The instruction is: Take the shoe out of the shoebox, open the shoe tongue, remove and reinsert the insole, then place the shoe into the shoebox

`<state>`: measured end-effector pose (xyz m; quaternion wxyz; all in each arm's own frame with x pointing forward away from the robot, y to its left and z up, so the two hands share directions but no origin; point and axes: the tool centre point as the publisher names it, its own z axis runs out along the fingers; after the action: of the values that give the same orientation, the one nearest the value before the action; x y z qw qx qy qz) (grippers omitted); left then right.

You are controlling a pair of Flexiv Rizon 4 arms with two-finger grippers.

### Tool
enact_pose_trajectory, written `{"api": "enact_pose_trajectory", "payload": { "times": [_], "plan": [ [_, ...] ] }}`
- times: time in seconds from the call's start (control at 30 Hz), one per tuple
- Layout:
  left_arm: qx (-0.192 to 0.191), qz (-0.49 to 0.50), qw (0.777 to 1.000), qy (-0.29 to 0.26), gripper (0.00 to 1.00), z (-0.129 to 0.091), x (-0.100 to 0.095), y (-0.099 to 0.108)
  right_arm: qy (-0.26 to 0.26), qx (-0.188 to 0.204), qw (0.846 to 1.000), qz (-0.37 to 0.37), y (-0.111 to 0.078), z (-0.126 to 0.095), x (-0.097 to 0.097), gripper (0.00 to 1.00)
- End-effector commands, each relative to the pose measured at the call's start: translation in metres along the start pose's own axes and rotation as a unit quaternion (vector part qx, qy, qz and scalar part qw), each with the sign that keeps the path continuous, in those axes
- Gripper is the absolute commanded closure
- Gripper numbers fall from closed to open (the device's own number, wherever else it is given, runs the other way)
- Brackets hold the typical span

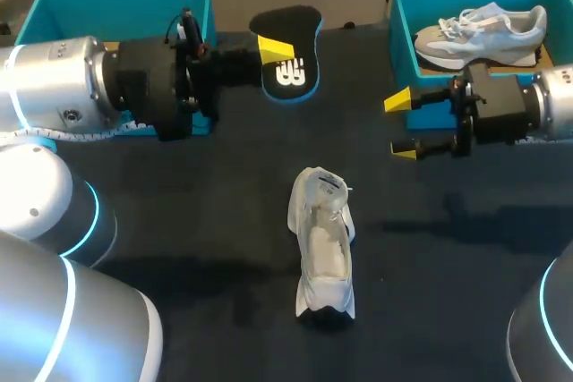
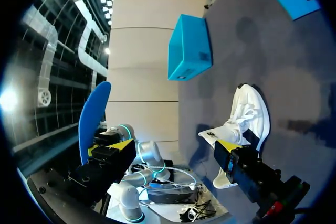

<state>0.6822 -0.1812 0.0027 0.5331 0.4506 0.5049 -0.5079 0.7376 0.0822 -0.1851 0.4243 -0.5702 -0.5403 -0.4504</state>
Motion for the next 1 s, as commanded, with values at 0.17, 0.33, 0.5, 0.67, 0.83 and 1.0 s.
{"api": "enact_pose_trajectory", "payload": {
  "times": [0.17,0.33,0.5,0.67,0.83,1.0],
  "plan": [
    [-0.003,0.107,0.994,0.017,1.0,-0.003,0.035,0.007,-0.001,-0.001,1.0,0.0,0.0,0.002,0.0,0.0],
    [0.011,0.123,0.992,0.021,1.0,-0.006,0.056,0.012,-0.001,-0.001,1.0,0.0,0.0,0.002,0.0,0.0],
    [0.024,0.126,0.992,0.018,1.0,-0.006,0.072,0.018,-0.001,-0.001,1.0,0.0,0.0,0.002,0.0,0.0],
    [0.031,0.13,0.991,0.014,1.0,-0.007,0.074,0.02,-0.001,-0.001,1.0,0.0,0.0,0.002,0.0,0.0],
    [0.031,0.13,0.991,0.014,1.0,-0.007,0.074,0.02,-0.001,-0.001,1.0,0.0,0.0,0.002,0.0,0.0],
    [0.031,0.128,0.991,0.014,1.0,-0.004,0.08,0.021,-0.001,-0.001,1.0,0.0,0.0,0.002,0.0,0.0]
  ]
}}
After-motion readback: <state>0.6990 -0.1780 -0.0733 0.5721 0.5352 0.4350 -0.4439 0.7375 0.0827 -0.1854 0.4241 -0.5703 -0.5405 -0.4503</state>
